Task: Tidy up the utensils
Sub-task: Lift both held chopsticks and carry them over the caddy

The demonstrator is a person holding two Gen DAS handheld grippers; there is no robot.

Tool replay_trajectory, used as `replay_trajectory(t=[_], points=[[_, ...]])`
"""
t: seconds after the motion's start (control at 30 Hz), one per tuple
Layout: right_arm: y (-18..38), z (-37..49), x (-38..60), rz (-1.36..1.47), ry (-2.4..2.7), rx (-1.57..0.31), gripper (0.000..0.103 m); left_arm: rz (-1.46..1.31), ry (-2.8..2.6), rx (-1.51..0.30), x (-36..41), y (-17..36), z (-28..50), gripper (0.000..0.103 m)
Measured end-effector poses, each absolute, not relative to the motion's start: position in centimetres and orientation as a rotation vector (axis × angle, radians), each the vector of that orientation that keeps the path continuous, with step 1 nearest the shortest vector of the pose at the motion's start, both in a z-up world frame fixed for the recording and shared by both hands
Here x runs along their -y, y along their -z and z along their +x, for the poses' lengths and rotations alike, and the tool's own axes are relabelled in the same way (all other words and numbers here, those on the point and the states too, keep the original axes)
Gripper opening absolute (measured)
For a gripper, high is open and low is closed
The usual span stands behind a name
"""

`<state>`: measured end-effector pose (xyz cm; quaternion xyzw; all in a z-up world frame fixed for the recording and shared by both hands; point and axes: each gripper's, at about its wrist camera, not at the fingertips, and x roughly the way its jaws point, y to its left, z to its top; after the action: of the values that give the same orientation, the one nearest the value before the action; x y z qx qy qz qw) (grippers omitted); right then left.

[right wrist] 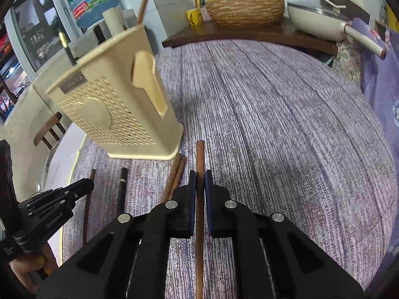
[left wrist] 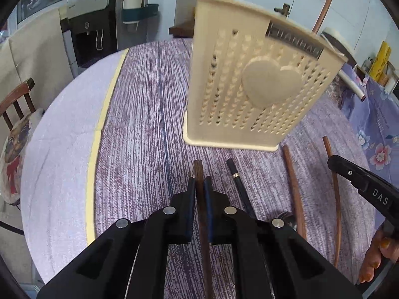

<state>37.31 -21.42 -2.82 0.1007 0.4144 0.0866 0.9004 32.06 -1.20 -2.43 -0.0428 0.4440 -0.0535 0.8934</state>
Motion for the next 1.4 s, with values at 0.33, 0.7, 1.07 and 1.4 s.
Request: replay_trajectory(t=[0.33,0.7,1.07,1.4], points=[[-5.0,32.5,23.0,0.177,-0.260,-0.656,0.008,-0.103,0.148,-0.722,0.1,-5.4,29.1,0.008],[-10.5,29.6,23.3,0.114,-0.293,-0.569,0.008,-0.076,0.155,-0.579,-0.5,-10.1,26.5,0.008],[-12.0,29.6,22.9,0.113,-0.328,-0.557,0.008,-0.077,0.182,-0.551,-1.4,-11.7,25.2,0.008],[-19.4,31.4,21.6,0.140,-0.364,-0.439,0.008,-0.084,0.205,-0.459,-1.3,-18.0,25.9,0.008]])
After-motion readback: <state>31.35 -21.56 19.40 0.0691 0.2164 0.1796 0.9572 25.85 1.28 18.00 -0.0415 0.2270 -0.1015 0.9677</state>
